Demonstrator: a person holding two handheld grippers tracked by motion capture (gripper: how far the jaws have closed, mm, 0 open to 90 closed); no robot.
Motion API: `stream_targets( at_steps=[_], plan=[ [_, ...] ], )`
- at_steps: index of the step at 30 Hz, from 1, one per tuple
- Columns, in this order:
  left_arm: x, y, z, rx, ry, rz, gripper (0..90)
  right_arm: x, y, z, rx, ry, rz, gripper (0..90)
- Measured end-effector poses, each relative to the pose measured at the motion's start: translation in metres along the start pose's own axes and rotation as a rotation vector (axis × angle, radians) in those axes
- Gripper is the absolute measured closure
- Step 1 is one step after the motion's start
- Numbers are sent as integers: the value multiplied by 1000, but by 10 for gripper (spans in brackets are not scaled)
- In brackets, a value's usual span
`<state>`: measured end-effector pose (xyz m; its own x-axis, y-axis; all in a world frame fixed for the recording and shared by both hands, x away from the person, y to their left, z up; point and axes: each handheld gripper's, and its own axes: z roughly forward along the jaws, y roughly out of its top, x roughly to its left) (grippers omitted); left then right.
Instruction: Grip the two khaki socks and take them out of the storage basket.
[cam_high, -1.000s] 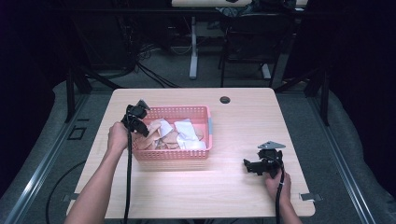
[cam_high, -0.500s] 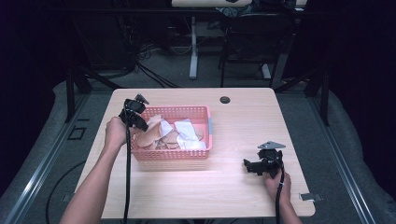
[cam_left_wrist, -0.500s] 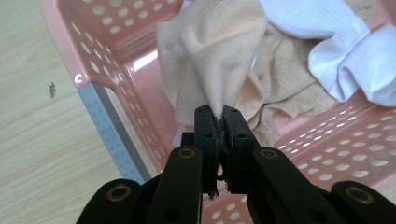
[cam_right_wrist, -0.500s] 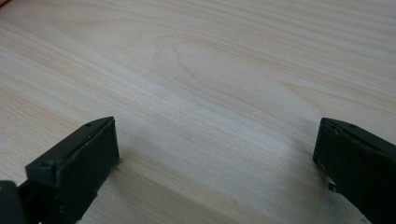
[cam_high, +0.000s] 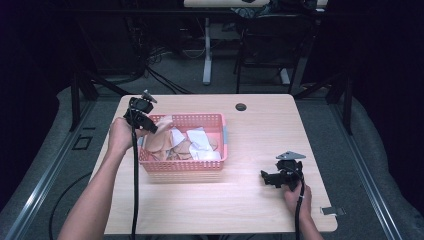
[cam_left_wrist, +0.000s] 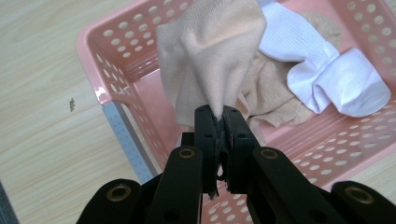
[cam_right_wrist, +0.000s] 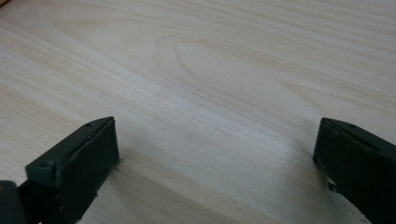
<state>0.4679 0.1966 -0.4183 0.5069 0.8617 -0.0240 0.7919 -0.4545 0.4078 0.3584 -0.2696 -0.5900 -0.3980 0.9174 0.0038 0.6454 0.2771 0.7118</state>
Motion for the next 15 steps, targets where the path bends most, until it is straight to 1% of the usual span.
stream_targets(
  at_steps=[10,15],
  plan=[
    [-1,8,-23,-35,4,10,860,0,0,0,0,1,2,0],
    [-1,10,-32,-46,15,7,860,0,0,0,-1,1,2,0]
  ],
)
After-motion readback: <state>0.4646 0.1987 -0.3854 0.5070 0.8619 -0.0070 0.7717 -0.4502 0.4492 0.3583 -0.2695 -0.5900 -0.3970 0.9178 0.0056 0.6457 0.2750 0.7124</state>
